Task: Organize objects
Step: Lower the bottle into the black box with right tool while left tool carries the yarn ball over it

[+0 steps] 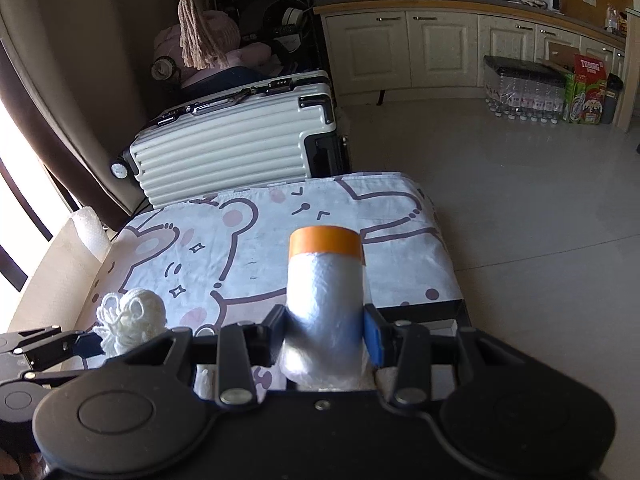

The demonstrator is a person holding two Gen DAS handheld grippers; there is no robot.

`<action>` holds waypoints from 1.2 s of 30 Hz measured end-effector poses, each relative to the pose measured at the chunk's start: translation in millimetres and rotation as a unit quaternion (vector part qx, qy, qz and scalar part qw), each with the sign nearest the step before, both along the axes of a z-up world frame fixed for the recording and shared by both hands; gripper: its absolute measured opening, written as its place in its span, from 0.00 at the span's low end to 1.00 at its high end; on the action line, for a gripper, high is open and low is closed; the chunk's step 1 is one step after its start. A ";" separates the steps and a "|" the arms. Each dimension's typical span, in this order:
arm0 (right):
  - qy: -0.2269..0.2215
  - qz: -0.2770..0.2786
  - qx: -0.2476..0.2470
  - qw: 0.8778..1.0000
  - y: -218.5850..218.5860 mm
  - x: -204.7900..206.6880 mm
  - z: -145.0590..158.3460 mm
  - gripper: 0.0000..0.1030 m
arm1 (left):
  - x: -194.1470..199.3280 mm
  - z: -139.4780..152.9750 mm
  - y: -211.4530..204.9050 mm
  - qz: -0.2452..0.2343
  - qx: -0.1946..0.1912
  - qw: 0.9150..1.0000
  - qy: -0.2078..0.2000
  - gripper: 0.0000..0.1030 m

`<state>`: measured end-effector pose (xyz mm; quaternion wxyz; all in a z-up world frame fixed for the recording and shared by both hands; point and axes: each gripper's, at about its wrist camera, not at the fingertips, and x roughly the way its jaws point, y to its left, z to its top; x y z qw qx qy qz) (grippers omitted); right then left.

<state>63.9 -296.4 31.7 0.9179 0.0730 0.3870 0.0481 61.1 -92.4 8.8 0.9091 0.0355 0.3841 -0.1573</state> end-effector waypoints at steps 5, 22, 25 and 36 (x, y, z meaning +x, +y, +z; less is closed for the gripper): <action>0.004 -0.013 -0.008 1.000 -15.5 -2.8 -3.9 0.41 | -0.7 0.0 -14.0 -0.017 -0.008 1.000 -0.006 0.42; 0.049 -0.013 -0.062 0.997 -39.8 22.5 -62.4 0.41 | 16.6 -14.7 -47.0 -0.051 -0.026 0.998 -0.002 0.42; 0.062 -0.009 -0.084 0.995 -42.2 31.5 -80.4 0.41 | 24.2 -20.8 -51.0 -0.055 -0.027 0.998 0.003 0.42; 0.109 0.026 -0.121 0.986 -45.0 60.2 -135.0 0.41 | 50.8 -45.9 -67.1 -0.073 -0.031 0.996 0.027 0.42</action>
